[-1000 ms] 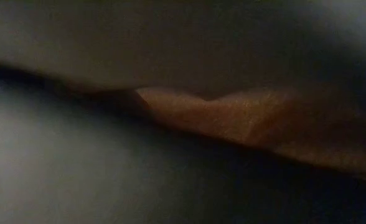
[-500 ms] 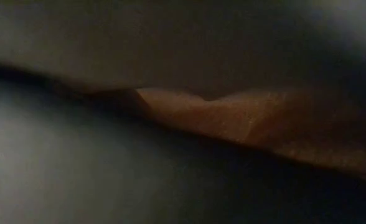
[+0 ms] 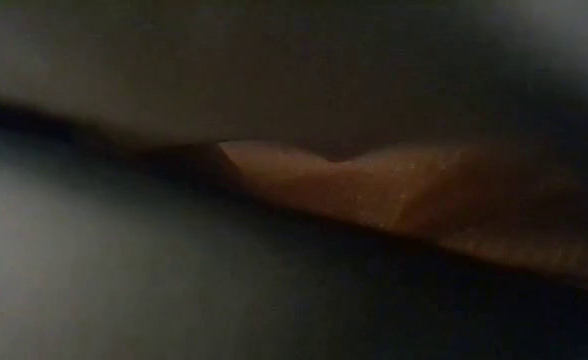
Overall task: Sort clothes
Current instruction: Put the blue long sleeve into the white laundry bin
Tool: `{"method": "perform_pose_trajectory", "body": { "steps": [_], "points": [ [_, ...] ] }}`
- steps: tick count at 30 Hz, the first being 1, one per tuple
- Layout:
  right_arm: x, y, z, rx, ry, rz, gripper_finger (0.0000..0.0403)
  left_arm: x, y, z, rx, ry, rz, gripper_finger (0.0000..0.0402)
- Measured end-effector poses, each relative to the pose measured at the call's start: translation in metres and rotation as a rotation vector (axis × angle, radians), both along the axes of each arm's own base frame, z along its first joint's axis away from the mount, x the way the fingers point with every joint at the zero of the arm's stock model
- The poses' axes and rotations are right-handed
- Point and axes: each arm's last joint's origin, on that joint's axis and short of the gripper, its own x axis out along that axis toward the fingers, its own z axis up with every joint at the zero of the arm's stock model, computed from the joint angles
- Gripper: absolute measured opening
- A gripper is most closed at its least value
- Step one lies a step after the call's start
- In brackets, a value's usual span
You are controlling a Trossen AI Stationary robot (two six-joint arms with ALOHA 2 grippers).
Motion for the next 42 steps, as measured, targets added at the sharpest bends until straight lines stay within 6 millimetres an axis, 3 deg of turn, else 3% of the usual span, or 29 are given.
{"method": "perform_pose_trajectory", "body": {
  "steps": [7, 11, 18, 24, 28, 31, 36, 42],
  "points": [
    [-0.002, 0.004, -0.016, -0.022, 0.107, 0.049, 0.0, -0.01, -0.014, -0.061, -0.12, 0.065, 0.046, 0.0],
    [0.005, 0.0, -0.028, -0.023, 0.108, 0.046, 0.0, -0.009, -0.021, -0.083, -0.199, 0.118, 0.034, 0.0015],
    [0.007, -0.001, -0.035, -0.019, 0.125, 0.047, 0.0, -0.013, -0.031, -0.074, -0.125, 0.157, 0.068, 0.009],
    [0.005, -0.007, -0.035, -0.03, 0.121, 0.041, 0.0, -0.034, -0.038, -0.029, -0.022, 0.108, 0.168, 0.0118],
    [0.002, -0.013, -0.035, -0.035, 0.12, 0.026, 0.0, -0.059, -0.052, 0.006, -0.098, -0.073, 0.124, 0.012],
    [0.001, -0.016, -0.035, -0.038, 0.119, 0.024, 0.0, -0.078, -0.065, 0.016, -0.216, -0.177, 0.061, 0.012],
    [0.0, -0.018, -0.035, -0.058, 0.114, 0.03, 0.0, -0.093, -0.091, 0.0, -0.443, -0.22, -0.079, 0.012],
    [0.0, -0.018, -0.035, -0.074, 0.109, 0.039, 0.0, -0.069, -0.113, -0.052, -0.556, -0.174, -0.194, 0.012]
  ]
}}
